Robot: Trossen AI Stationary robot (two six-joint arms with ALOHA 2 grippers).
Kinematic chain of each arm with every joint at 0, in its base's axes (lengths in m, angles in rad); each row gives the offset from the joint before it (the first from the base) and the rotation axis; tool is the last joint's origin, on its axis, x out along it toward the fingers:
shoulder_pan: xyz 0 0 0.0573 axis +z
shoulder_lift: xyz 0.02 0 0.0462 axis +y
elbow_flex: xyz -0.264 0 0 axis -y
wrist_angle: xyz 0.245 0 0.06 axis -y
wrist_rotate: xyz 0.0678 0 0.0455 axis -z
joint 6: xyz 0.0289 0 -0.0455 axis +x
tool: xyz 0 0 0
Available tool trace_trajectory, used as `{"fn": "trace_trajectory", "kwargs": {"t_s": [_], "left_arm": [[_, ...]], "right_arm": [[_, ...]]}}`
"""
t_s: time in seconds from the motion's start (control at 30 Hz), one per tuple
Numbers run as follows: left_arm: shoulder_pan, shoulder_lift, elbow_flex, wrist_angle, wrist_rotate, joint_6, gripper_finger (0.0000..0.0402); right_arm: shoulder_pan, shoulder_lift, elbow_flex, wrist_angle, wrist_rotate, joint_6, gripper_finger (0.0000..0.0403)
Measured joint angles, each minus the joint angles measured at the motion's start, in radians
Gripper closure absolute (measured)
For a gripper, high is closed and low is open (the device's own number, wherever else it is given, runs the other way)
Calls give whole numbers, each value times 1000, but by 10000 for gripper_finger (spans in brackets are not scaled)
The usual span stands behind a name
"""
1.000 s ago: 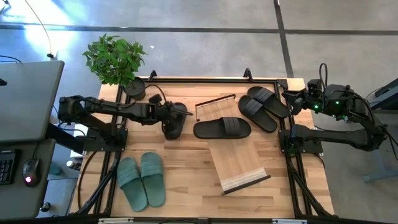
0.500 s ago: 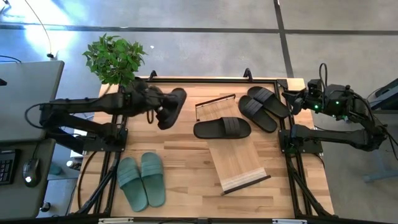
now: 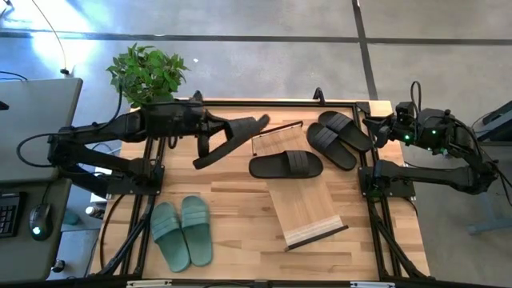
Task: Pick and place slides into the shelf
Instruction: Put the black slides on the shelf
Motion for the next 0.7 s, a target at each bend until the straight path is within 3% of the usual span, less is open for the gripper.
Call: {"fn": "trace_trajectory", "kwargs": {"t_s": [0.13, 0.37, 0.53, 0.7], "left_arm": [[-48, 49, 71, 85, 71, 63, 401], [-166, 243, 261, 67, 108, 255, 401], [-213, 432, 430, -19, 161, 376, 401], [-242, 626, 605, -184, 118, 505, 401]], "right_arm": [[0, 0, 0, 0, 0, 0, 299], [0, 0, 0, 0, 0, 0, 299], [0, 0, 0, 0, -9, 19, 299], [0, 0, 0, 0, -70, 82, 299]]}}
